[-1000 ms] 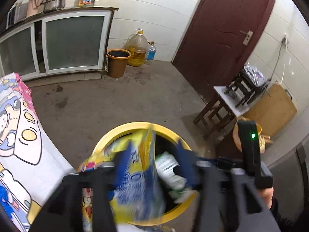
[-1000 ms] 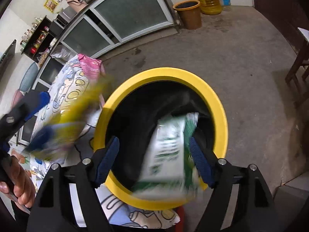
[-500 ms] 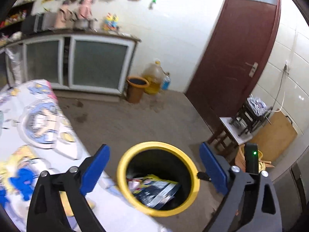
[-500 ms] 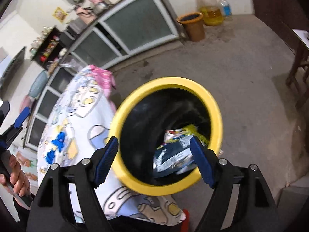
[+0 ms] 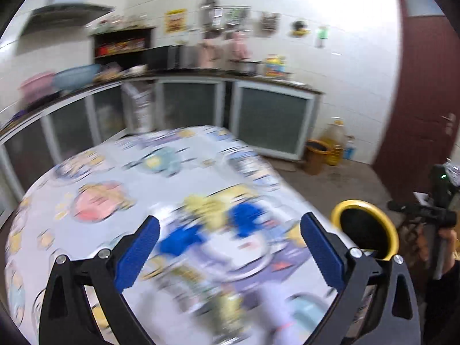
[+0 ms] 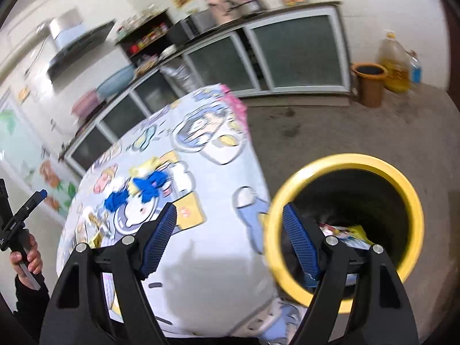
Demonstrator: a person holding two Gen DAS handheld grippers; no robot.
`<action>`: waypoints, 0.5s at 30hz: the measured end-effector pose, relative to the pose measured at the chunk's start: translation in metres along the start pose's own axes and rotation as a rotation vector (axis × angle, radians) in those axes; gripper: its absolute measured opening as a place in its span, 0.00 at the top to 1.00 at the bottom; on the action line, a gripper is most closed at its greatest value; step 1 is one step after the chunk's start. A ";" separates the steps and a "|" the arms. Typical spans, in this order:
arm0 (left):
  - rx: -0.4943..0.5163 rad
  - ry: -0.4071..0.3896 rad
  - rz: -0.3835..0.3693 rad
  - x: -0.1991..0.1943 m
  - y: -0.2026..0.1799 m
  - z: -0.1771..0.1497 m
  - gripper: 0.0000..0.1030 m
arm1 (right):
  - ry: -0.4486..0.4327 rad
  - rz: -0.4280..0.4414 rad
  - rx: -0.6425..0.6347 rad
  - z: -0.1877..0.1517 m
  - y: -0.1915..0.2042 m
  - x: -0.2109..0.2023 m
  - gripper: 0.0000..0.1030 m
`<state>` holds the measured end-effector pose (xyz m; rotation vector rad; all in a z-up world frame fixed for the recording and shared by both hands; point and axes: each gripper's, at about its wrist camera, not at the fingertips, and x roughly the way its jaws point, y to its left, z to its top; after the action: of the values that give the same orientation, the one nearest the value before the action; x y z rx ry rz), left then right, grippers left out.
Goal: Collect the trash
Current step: 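Grasp the white tissue bundle with the left tool while the right tool grasps blue gloves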
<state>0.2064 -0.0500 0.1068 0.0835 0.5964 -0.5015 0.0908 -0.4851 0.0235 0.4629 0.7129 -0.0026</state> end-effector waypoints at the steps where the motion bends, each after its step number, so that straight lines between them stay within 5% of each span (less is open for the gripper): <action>1: -0.025 0.007 0.027 -0.002 0.015 -0.007 0.08 | 0.007 0.007 -0.019 0.001 0.009 0.006 0.29; 8: -0.064 0.094 0.228 0.009 0.093 -0.051 0.08 | 0.094 0.063 -0.229 0.000 0.101 0.074 0.29; 15: -0.087 0.164 0.284 0.036 0.147 -0.067 0.08 | 0.148 0.038 -0.421 0.000 0.168 0.139 0.37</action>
<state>0.2674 0.0785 0.0218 0.1258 0.7530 -0.1935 0.2230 -0.3133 0.0048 0.0733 0.8253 0.2157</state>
